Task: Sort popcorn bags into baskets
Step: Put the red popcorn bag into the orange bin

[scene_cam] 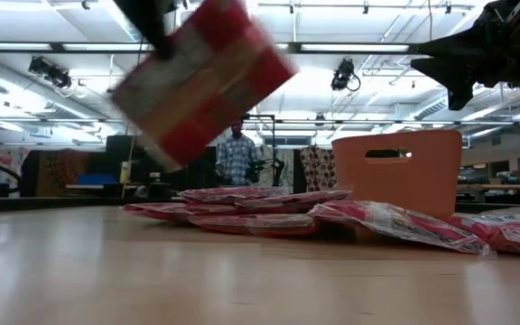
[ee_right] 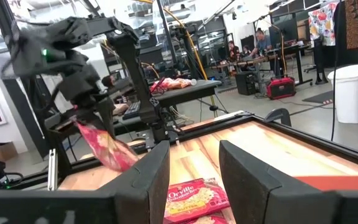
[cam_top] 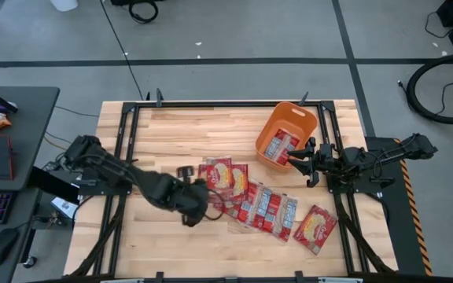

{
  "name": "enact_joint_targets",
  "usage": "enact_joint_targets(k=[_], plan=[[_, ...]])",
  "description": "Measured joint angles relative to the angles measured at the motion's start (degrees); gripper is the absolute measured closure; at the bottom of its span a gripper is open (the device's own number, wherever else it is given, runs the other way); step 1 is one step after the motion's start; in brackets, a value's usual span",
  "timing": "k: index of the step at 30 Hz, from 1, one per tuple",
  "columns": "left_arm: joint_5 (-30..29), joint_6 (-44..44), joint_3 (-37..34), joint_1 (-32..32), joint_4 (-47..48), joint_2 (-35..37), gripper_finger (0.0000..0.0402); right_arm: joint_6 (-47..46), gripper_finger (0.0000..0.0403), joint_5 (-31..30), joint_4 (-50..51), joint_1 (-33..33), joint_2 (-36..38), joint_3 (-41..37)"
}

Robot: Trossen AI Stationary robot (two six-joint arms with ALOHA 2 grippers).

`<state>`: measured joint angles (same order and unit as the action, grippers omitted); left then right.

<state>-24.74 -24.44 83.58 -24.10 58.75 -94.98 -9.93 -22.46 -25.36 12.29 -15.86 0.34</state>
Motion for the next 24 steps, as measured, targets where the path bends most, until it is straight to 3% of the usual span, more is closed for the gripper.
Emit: enact_joint_targets(k=[5, 12, 15, 24], plan=[[-3.42, 15.97, -0.01, 5.5, -9.58, -0.82, 0.04, 0.0, 0.0259, 0.0, 0.0, 0.02, 0.0, 0.02], [-4.86, 53.8, -0.05, 8.88, -28.15, -2.2, 0.04, 0.0, 0.0259, 0.0, 0.02, 0.0, 0.0, 0.0], [-4.8, 65.35, -0.03, 11.01, -34.15, -2.27, 0.04, 0.0, 0.0259, 0.0, 0.03, 0.01, 0.01, 0.0], [-4.73, 96.74, -0.03, 17.58, -43.99, -5.83, 0.04, 0.0, 0.0259, 0.02, -0.34, 0.02, 0.0, 0.0]])
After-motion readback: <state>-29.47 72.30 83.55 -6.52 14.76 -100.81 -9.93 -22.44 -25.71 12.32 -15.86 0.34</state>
